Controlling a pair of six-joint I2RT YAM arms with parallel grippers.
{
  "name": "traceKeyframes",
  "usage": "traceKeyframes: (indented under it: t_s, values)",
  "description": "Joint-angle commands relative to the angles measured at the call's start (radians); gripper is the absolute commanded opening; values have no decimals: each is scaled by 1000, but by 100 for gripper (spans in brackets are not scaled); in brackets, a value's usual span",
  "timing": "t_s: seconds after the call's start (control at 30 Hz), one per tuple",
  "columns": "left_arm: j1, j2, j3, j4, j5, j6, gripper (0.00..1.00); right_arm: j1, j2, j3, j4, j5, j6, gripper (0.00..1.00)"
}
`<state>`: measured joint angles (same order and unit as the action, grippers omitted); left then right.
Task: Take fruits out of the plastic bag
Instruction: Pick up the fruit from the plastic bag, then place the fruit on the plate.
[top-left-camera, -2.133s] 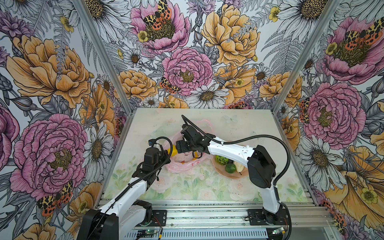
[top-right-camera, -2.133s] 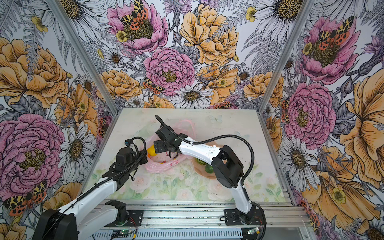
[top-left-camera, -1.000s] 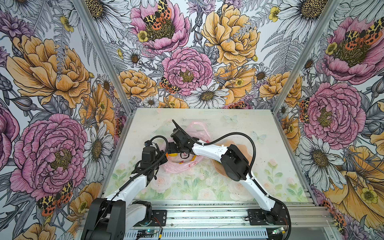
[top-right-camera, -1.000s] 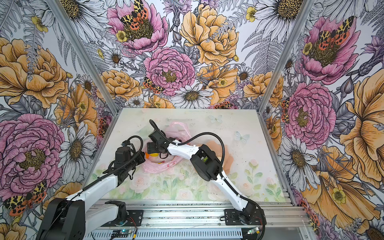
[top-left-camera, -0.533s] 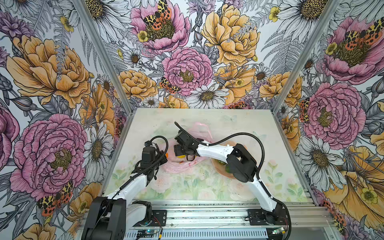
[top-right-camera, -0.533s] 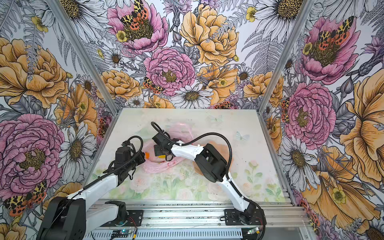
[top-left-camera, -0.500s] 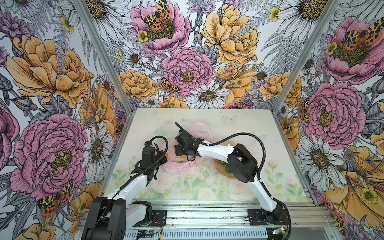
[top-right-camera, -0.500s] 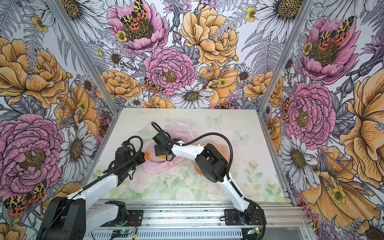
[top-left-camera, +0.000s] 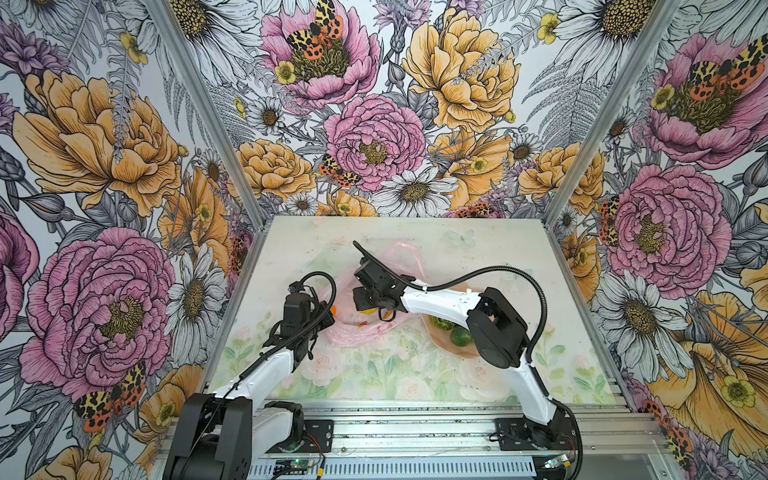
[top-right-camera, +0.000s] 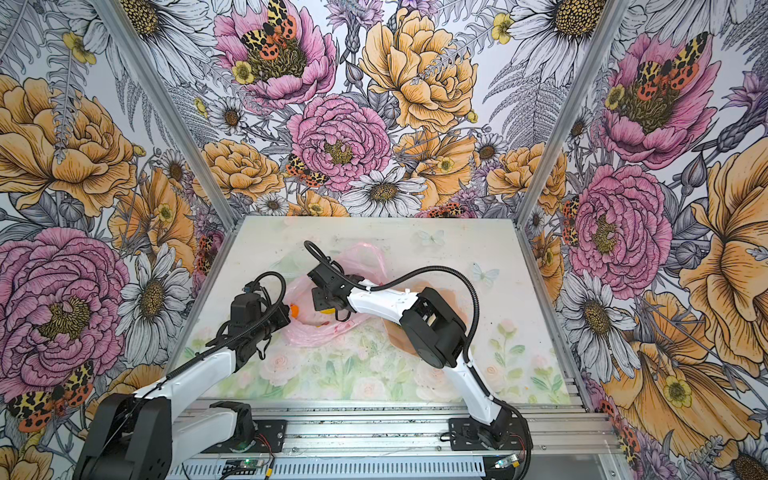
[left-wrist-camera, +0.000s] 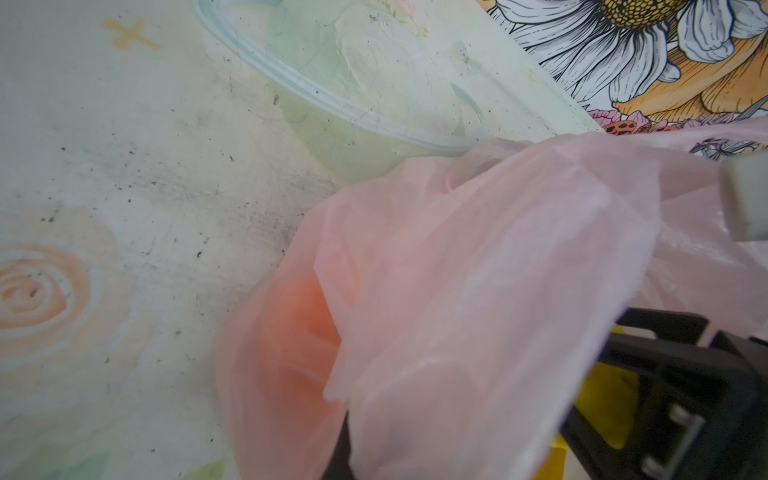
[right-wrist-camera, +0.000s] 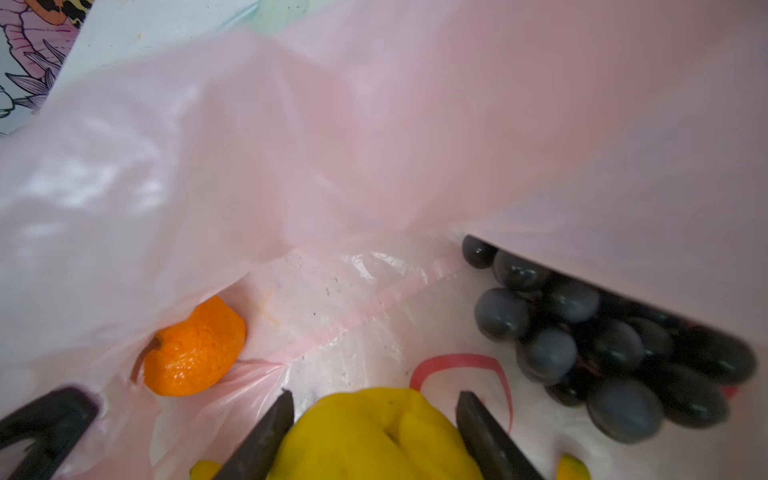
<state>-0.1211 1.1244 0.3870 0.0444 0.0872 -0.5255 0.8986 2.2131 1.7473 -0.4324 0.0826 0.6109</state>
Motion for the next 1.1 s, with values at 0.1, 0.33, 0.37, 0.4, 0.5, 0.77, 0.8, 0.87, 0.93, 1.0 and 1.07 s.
traceKeyframes:
  t_s: [0.1, 0.33, 0.37, 0.4, 0.5, 0.77, 0.8, 0.87, 0.93, 1.0, 1.07]
  values:
    - [8, 24, 23, 7, 20, 1, 0, 11, -74, -10, 9, 2, -14, 59]
    - [5, 36, 26, 11, 21, 5, 0, 14, -198, -62, 7, -18, -25, 59]
    - [4, 39, 27, 12, 24, 5, 0, 13, -227, -78, 7, -20, -29, 59]
    - [3, 42, 30, 13, 25, 5, 0, 14, -254, -95, 7, -21, -34, 59]
    - [1, 45, 30, 11, 28, 6, 0, 4, -356, -165, 6, -28, -42, 59]
    - [-2, 23, 29, 0, 24, 10, 0, -128, -644, -443, -22, -1, -18, 58]
    - [-1, 20, 28, -1, 24, 10, 0, -151, -668, -468, -26, -4, -12, 58]
    - [-2, 23, 29, 0, 24, 11, 0, -197, -716, -531, -36, -3, -6, 58]
    - [-3, 26, 29, 1, 23, 10, 0, -242, -744, -579, -52, -12, -5, 58]
    - [-3, 29, 31, 2, 22, 11, 0, -287, -760, -618, -67, -17, -2, 58]
    - [-2, 30, 31, 2, 21, 11, 0, -334, -770, -654, -71, -30, 0, 57]
